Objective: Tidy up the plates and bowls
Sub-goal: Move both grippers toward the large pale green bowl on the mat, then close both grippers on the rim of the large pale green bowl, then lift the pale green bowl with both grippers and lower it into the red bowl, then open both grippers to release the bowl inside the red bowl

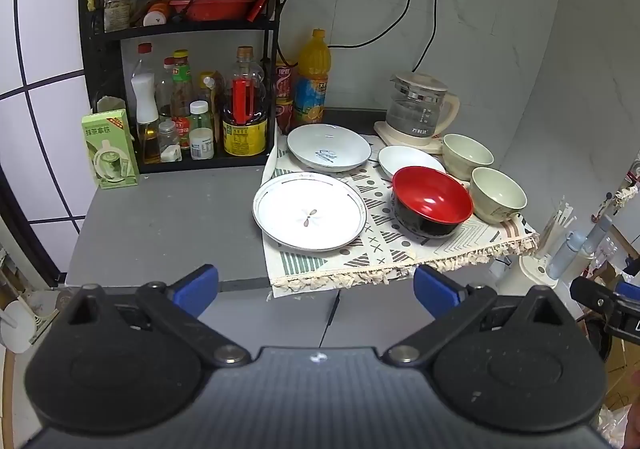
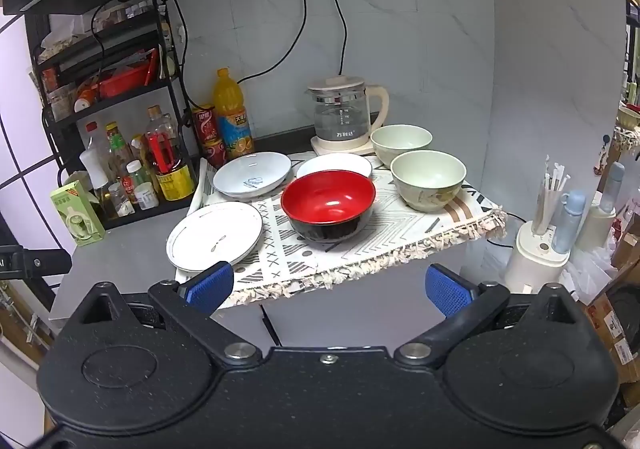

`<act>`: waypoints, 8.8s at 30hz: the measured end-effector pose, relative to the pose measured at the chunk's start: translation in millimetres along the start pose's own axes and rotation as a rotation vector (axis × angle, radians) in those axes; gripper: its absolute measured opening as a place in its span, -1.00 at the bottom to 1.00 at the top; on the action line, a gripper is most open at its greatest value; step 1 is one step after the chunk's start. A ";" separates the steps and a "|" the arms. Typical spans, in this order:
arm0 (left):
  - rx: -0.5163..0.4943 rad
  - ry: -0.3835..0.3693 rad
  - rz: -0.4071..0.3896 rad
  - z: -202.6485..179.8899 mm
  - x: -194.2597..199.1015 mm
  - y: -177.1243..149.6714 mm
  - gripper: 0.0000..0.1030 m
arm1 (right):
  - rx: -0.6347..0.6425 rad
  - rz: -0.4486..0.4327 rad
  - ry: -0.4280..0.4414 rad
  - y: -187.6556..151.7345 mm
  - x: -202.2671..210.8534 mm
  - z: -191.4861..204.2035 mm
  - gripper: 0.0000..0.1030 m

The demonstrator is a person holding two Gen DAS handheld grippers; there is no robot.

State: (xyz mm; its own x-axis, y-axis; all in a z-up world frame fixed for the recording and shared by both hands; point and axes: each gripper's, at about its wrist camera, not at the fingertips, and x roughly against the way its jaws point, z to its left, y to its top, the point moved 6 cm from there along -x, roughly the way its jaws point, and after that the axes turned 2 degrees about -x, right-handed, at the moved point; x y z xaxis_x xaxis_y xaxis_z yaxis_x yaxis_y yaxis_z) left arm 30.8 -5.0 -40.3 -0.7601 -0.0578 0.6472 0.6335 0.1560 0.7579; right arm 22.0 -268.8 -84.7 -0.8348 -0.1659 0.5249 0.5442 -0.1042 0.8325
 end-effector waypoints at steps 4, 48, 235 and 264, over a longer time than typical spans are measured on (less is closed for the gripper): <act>0.000 0.003 0.001 -1.6 0.4 -0.7 1.00 | 0.002 -0.013 -0.001 1.2 -2.0 -3.0 1.00; 0.013 0.054 0.082 -0.1 -58.1 25.9 1.00 | 0.051 0.082 0.010 22.7 -53.5 -6.1 1.00; 0.184 -0.224 0.609 -149.2 -393.1 78.4 -0.59 | 0.142 0.358 -0.041 121.0 -364.8 -50.7 -0.82; 0.233 -0.112 0.596 -122.2 -394.7 81.9 0.11 | 0.163 0.399 -0.043 106.9 -378.5 -60.4 -0.77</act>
State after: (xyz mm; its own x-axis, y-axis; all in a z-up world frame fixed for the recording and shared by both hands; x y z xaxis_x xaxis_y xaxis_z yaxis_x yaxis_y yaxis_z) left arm 400.5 -89.9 -223.7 -0.3065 0.2060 0.9293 0.9130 0.3400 0.2257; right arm 401.3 -276.3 -205.1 -0.5662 -0.1206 0.8154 0.8076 0.1168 0.5780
